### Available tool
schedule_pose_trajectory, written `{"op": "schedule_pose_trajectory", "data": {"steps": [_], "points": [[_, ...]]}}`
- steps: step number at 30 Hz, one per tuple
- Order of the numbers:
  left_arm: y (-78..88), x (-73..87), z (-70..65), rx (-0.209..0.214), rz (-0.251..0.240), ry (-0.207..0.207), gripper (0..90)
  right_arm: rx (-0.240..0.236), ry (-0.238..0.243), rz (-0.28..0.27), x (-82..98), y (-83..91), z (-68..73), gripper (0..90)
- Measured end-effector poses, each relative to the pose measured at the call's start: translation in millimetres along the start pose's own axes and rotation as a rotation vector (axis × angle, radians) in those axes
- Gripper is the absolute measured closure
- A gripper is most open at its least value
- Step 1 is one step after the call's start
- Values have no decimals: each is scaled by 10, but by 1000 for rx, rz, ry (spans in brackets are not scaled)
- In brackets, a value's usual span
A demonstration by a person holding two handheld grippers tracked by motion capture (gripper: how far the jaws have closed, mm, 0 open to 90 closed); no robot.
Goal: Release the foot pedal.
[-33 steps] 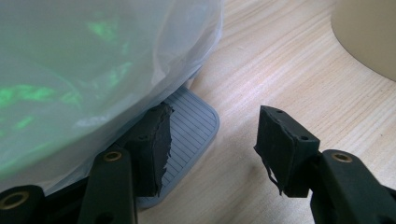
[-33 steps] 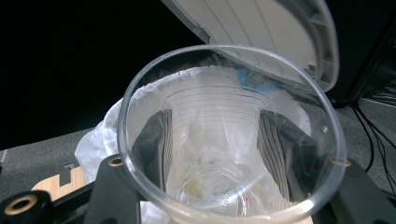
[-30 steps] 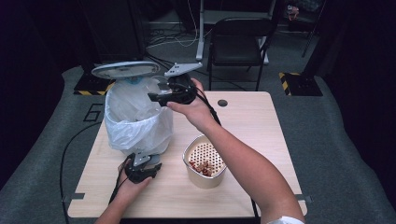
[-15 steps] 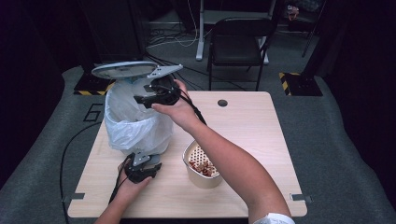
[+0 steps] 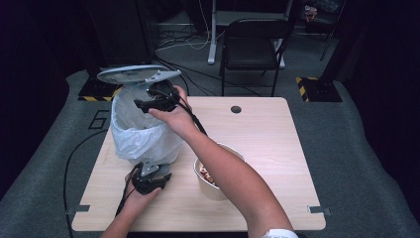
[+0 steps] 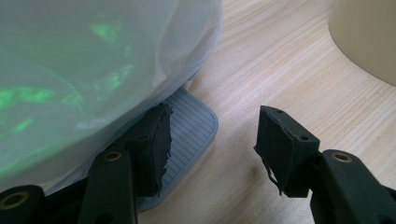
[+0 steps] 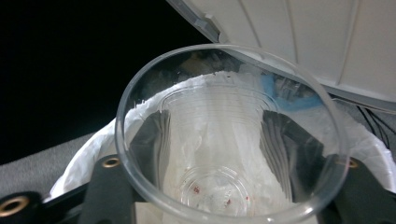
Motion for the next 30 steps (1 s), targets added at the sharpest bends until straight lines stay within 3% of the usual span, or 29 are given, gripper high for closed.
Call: {"op": "schedule_pose_trajectory", "data": {"steps": [2, 3, 4, 7, 8, 12, 14, 18, 19, 23, 24, 27, 28, 30], "points": [[-1, -1, 0, -1, 0, 1, 449, 13, -25, -9, 3, -53, -3, 306], [-3, -3, 3, -3, -5, 1, 449, 5, -48, -9, 10, -88, 3, 191], [2, 1, 0, 3, 1, 4, 449, 16, -105, 19, 64, -150, 17, 123], [5, 11, -3, 2, 9, 16, 449, 72, -60, 18, 106, -141, -14, 88], [-29, -20, 11, -24, -35, 17, 449, 71, -72, 13, 98, -119, -18, 73], [-31, -22, 12, -23, -35, 20, 449, 34, -68, -12, 48, -24, -19, 73], [-30, -22, 12, -22, -35, 22, 450, 44, -27, 13, 79, 105, -20, 76], [-13, -12, 10, -7, -16, 18, 449, 39, 5, 38, 144, 293, -43, 131], [-13, -11, 15, -2, -17, 19, 449, 36, 10, 52, 193, 439, -82, 136], [-8, -11, 25, 6, -17, 24, 449, 47, -4, 31, 231, 650, -185, 141], [0, -1, 50, 5, 1, -25, 449, 66, -1, 27, 262, 787, -260, 142], [-1, 4, 40, 2, 4, -27, 449, 80, 6, 19, 281, 912, -332, 145], [-6, 1, 40, -1, -4, -30, 448, 91, 11, 12, 289, 1030, -397, 149], [-3, -3, 28, 5, -6, 4, 448, 101, 13, 6, 289, 1080, -432, 149]]}}
Point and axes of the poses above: each handheld gripper's, and its own axes: y roughly backward along the jaws, x roughly out of its underside, z roughly to its left, the point moved 9 cm from there along -y, roughly forward along the jaws, and after that the axes turned 15 degrees about -y, right-handed, at the moved point
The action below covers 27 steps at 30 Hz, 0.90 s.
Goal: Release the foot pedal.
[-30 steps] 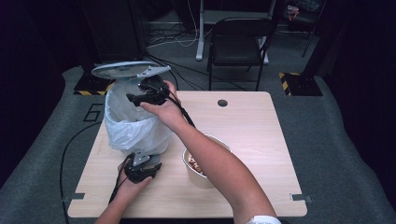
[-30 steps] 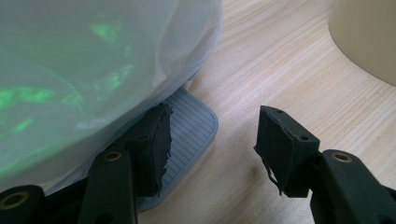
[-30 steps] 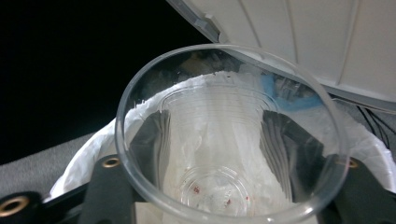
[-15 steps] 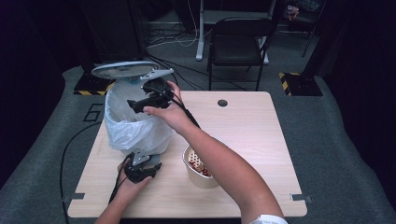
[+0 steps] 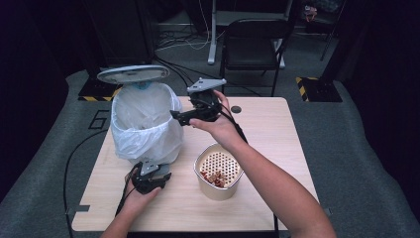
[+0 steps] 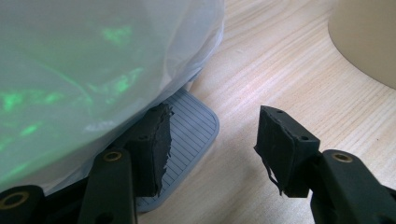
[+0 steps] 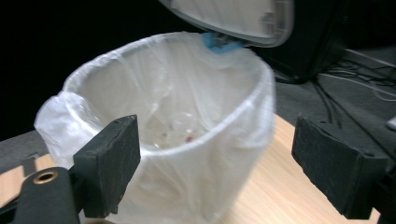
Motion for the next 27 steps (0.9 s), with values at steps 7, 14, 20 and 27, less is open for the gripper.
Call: {"op": "schedule_pose_trajectory", "data": {"steps": [7, 14, 20, 27], "points": [[50, -42, 35, 31, -57, 59, 447, 75, 26, 0, 107, 241, -354, 149], [148, -104, 62, 35, -64, 25, 430, 81, 26, -8, 178, 366, -486, 152], [292, -216, 45, 70, -137, 92, 398, 107, 27, -15, 280, 497, -578, 152], [426, -143, 130, 50, -103, 83, 394, 146, 3, -6, 507, 687, -800, 183]]}}
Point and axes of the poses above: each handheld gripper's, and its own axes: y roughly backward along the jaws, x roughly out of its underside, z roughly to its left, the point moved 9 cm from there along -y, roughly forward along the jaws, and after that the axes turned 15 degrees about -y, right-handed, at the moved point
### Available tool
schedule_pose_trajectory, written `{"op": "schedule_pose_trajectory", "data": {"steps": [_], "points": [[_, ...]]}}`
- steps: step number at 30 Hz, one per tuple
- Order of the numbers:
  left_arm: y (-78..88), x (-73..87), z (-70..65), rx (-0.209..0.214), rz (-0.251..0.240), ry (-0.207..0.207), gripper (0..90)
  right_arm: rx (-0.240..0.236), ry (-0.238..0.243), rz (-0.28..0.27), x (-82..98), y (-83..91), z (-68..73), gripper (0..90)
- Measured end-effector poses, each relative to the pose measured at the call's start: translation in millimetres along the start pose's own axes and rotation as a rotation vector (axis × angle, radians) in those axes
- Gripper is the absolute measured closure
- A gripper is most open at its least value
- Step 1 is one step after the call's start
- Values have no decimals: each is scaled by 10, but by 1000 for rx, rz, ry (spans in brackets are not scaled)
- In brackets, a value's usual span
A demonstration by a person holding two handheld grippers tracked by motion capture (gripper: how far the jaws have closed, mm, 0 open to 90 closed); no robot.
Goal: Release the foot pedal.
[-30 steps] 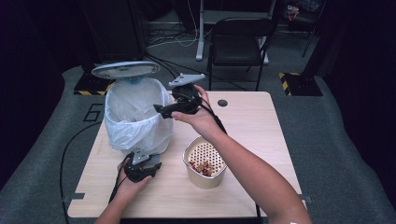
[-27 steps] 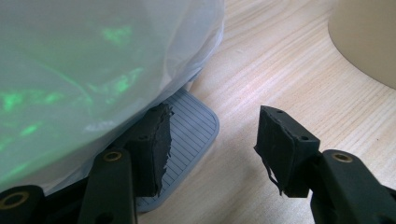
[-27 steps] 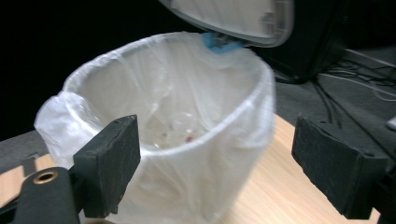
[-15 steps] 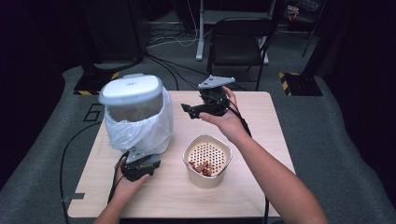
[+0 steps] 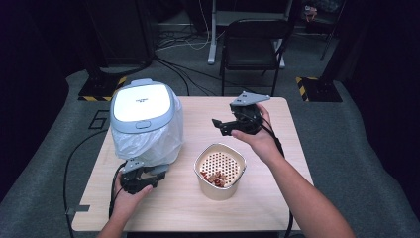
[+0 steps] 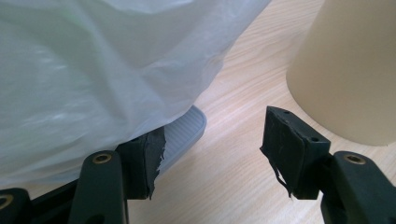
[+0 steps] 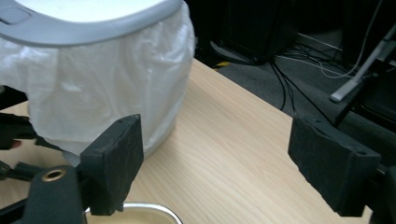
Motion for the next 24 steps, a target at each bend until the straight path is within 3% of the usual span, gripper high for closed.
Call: {"op": "schedule_pose_trajectory", "data": {"steps": [3, 6, 7, 8, 10, 11, 12, 14, 15, 17, 20, 21, 22, 24], "points": [[53, 39, -34, 26, 24, 48, 394, 30, -19, -3, 131, 110, -202, 211], [72, 75, -43, 35, 46, 58, 395, 52, -39, -5, 211, 170, -321, 221], [76, 90, -25, 28, 49, 38, 398, 65, -47, -9, 254, 198, -387, 226], [90, 115, -39, 29, 57, 52, 399, 90, -69, -19, 352, 243, -518, 233], [117, 154, -30, 35, 72, 38, 402, 108, -99, -21, 482, 288, -648, 245], [117, 154, -30, 35, 72, 38, 402, 108, -99, -21, 482, 288, -648, 245], [136, 179, -49, 33, 72, 77, 402, 136, -129, -19, 654, 332, -797, 249], [155, 204, -39, 42, 86, 62, 402, 145, -141, -18, 716, 344, -844, 249], [154, 216, -18, 31, 83, 51, 402, 153, -154, -15, 802, 360, -902, 249], [180, 277, -15, 46, 110, 32, 400, 188, -192, -13, 1068, 404, -1049, 249], [196, 329, -14, 43, 128, 35, 393, 227, -222, -11, 1343, 430, -1149, 230], [196, 329, -14, 43, 128, 35, 391, 227, -222, -11, 1343, 430, -1149, 230], [203, 347, -19, 37, 132, 53, 391, 238, -225, 2, 1439, 426, -1170, 221], [222, 406, 19, 18, 151, 36, 387, 277, -212, 36, 1641, 417, -1224, 203]]}}
Point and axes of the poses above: each handheld gripper's, and its own axes: y roughly backward along the jaws, x roughly out of its underside, z roughly to its left, the point moved 9 cm from there along -y, roughly forward along the jaws, and after that the axes turned 15 degrees about -y, right-handed, at the moved point
